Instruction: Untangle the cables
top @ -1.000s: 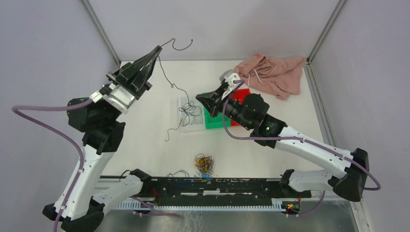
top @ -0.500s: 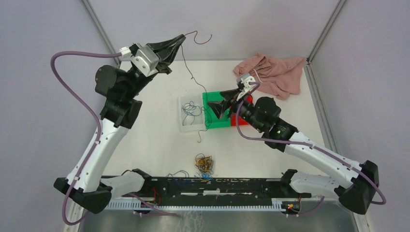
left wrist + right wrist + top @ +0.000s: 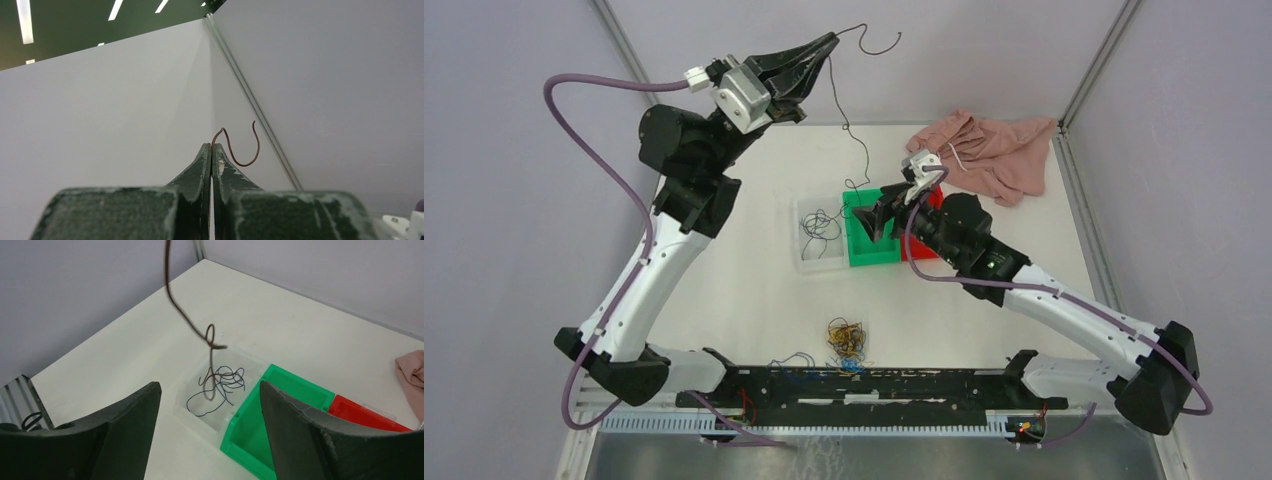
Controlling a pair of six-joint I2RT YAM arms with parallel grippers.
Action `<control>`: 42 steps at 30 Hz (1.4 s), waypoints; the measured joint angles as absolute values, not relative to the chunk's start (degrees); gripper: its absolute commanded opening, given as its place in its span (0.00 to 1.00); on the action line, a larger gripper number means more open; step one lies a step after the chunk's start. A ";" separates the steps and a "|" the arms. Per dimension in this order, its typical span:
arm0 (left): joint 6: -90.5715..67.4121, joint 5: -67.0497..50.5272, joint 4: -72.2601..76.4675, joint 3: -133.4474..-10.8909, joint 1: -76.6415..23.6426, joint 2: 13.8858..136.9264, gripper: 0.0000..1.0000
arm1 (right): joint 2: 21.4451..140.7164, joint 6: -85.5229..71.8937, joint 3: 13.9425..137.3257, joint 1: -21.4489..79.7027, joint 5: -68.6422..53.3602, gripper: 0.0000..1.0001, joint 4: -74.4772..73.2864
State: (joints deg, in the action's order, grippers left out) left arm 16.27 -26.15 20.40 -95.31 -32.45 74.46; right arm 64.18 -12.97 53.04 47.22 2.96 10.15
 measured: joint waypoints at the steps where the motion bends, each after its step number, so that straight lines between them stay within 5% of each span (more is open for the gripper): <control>1: 16.27 -26.17 20.47 -96.25 -33.15 75.46 0.03 | 65.08 -12.51 53.58 47.20 3.57 0.76 10.07; 20: 16.38 -26.17 20.86 -106.69 -40.77 85.93 0.03 | 74.76 -8.64 62.63 36.05 23.40 0.49 10.70; 30: 16.38 -25.82 21.50 -108.66 -41.98 92.05 0.03 | 74.26 -10.68 61.95 26.50 23.40 0.52 13.04; 42: 19.09 -21.52 25.06 -98.74 -41.98 93.06 0.03 | 83.33 -12.32 61.76 22.44 21.21 0.68 14.72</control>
